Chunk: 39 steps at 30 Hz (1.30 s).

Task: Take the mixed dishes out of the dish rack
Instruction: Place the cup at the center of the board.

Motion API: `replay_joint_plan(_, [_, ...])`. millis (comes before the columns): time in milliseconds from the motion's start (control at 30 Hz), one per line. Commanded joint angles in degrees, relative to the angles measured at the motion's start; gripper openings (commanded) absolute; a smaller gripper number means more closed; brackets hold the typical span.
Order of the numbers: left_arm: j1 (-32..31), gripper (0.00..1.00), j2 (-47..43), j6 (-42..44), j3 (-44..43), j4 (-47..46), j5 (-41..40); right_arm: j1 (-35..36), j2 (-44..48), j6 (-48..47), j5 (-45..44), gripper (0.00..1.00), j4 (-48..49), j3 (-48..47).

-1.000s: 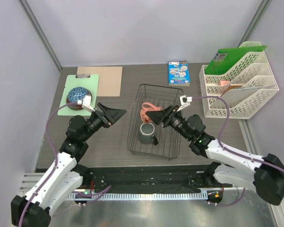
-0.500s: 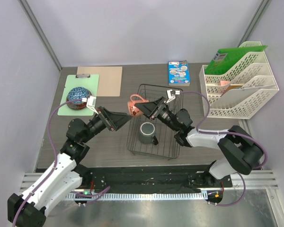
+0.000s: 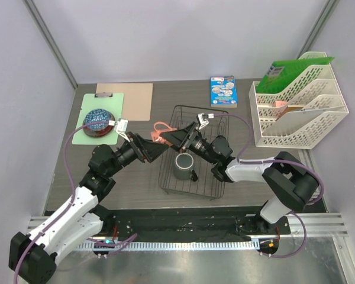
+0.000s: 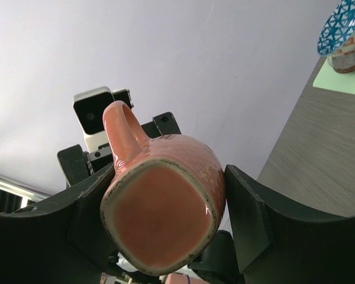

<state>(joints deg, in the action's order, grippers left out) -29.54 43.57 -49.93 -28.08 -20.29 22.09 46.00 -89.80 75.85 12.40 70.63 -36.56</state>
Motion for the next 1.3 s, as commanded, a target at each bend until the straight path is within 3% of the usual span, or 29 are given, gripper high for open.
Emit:
replay_joint_plan(0, [-0.43, 0.72, 0.37, 2.38, -2.42, -1.33, -1.43, 1.81, -0.29, 1.23, 1.74, 0.01, 19.19, -3.17])
replay_joint_plan(100, [-0.87, 0.63, 0.81, 2.56, -3.13, -1.68, -1.17, 2.87, -1.08, 1.23, 1.92, 0.01, 19.63, -2.91])
replay_joint_plan(133, [-1.22, 0.51, 0.99, 2.56, -3.39, -1.77, -0.91, 2.96, -1.34, 1.23, 2.01, 0.01, 19.72, -2.82])
replay_joint_plan(200, [-1.57, 0.36, 1.51, 2.65, -3.48, -1.85, -0.12, 3.22, -1.95, 1.49, 2.01, 0.01, 20.16, -2.47])
replay_joint_plan(233, [-2.01, 0.19, 1.69, 2.73, -3.3, -1.85, 0.23, 3.22, -1.96, 1.58, 2.01, 0.01, 20.25, -2.38])
replay_joint_plan(300, [-2.28, 0.0, 2.48, 2.82, -3.39, -1.77, 2.25, 3.13, -1.87, 1.05, 1.92, 0.01, 19.99, -1.77])
replay_joint_plan(600, [-2.36, 0.0, -0.5, 4.93, -5.67, 9.3, 0.6, 2.87, 1.29, -2.11, 0.6, 0.03, 17.44, 1.22])
replay_joint_plan(633, [-2.28, 0.0, -0.94, 5.11, -6.11, 10.79, -0.11, 2.78, 1.99, -2.2, 0.6, 0.15, 16.39, 1.4])
replay_joint_plan(667, [-2.28, 0.0, -1.9, 5.46, -6.64, 13.67, -1.16, 2.61, 2.52, -2.81, 0.6, 0.48, 15.6, 1.66])
replay_joint_plan(767, [-2.19, 0.0, -4.27, 6.95, -8.31, 18.35, -4.68, 2.08, 6.98, -6.75, -0.45, 0.99, 9.02, 2.62])
replay_joint_plan(1000, [-2.28, 0.0, -7.36, 7.57, -8.58, 25.12, -11.44, 1.81, 23.58, -22.57, -10.98, 1.0, -19.62, 2.11])
replay_joint_plan(1033, [-2.28, 0.0, -7.45, 7.48, -9.01, 27.04, -12.58, 1.81, 25.71, -27.2, -15.87, 1.0, -28.7, 1.41])
replay_joint_plan(1133, [-2.28, 0.0, -7.54, 8.53, -11.2, 33.01, -19.52, 1.99, 31.33, -35.57, -28.6, 1.0, -49.88, -3.68])
replay_joint_plan(1267, [-2.19, 0.0, -4.91, 13.18, -19.35, 44.59, -32.25, 2.08, 36.61, -41.31, -38.41, 1.0, -60.51, -5.28])
